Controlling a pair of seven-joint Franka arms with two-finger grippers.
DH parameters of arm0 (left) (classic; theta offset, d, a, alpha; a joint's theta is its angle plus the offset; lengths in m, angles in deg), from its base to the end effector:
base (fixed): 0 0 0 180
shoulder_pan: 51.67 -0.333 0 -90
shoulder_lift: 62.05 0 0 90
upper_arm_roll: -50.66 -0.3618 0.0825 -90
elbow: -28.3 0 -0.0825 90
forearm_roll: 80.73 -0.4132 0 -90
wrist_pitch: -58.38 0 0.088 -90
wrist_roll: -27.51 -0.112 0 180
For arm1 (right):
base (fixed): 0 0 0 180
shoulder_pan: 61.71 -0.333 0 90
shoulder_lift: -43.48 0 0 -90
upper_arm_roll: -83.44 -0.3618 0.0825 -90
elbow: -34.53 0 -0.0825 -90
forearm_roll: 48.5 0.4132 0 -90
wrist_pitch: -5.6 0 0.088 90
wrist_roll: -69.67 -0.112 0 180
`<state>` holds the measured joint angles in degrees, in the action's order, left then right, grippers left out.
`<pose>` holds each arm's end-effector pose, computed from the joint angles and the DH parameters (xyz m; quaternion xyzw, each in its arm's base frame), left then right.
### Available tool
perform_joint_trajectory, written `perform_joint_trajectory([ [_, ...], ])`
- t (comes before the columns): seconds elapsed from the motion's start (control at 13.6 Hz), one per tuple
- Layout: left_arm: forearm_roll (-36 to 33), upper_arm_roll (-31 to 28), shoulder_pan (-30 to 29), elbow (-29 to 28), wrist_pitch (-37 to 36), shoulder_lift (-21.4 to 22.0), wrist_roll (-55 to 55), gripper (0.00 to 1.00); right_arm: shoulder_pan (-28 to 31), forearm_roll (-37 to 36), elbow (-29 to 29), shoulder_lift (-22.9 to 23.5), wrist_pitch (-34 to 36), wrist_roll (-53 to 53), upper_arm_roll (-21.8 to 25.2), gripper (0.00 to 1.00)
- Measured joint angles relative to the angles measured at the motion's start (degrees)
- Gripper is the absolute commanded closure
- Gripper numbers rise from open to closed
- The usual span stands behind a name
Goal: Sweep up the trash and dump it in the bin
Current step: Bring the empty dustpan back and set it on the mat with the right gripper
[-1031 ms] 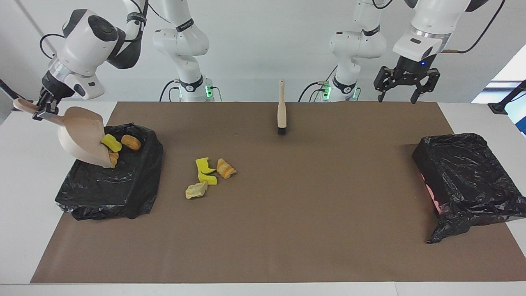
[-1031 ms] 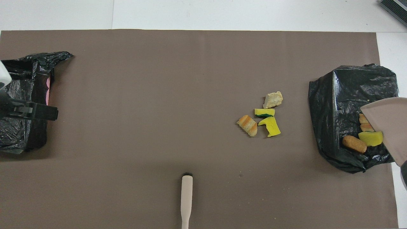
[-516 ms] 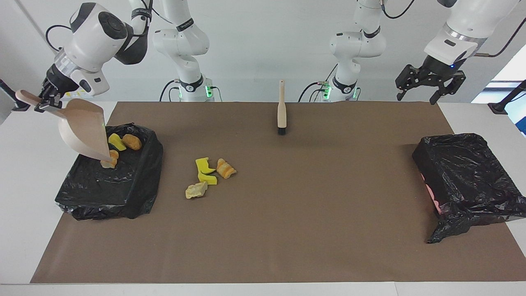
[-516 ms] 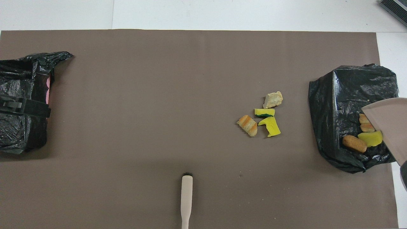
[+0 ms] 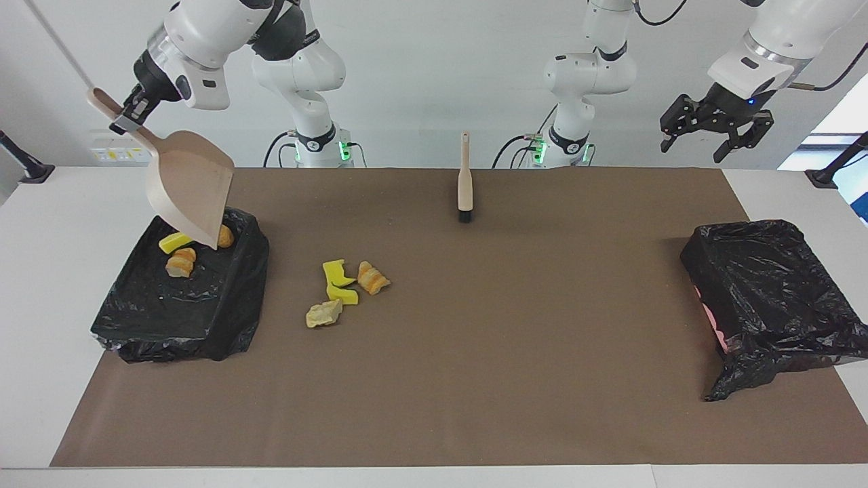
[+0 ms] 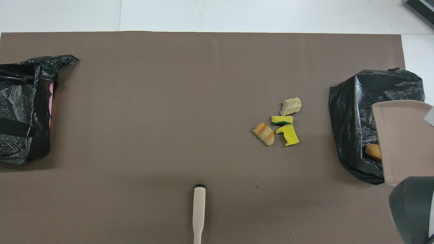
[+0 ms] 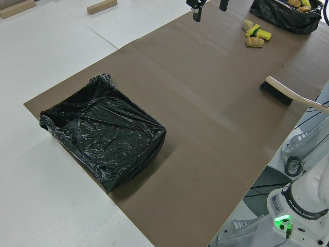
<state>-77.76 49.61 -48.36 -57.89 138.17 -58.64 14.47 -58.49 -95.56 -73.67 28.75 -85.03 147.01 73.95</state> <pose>0.5417 -0.0275 0.7166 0.9899 -0.1370 -0.0235 0.0285 0.4952 -0.0154 0.6818 0.6688 0.6142 -0.2639 0.3252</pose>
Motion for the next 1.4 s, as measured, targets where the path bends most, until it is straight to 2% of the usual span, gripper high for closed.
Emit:
perform_joint_trajectory([
  [0.29,-1.8,0.0,0.0,-0.1,0.4,0.1,0.3,0.0,-0.9,10.3,0.0,0.3,0.1,-16.3,-0.3,1.0],
  [0.59,-1.8,0.1,0.0,-0.1,0.4,-0.2,1.0,0.0,-7.3,20.2,1.7,2.8,0.7,-39.8,-0.6,1.0],
  [0.88,-1.8,0.3,0.0,0.0,0.8,-0.3,5.3,0.0,-16.2,26.2,9.3,13.1,1.6,-65.7,-0.8,1.0],
  [1.18,-1.8,0.4,0.0,0.1,1.0,-0.3,5.6,0.0,-23.7,34.0,19.7,27.0,0.5,-92.9,-0.8,1.0],
  [1.4,-1.8,0.4,0.0,0.1,1.0,-0.2,5.6,0.0,-27.5,37.9,27.0,35.1,-2.4,-106.7,-0.8,1.0],
])
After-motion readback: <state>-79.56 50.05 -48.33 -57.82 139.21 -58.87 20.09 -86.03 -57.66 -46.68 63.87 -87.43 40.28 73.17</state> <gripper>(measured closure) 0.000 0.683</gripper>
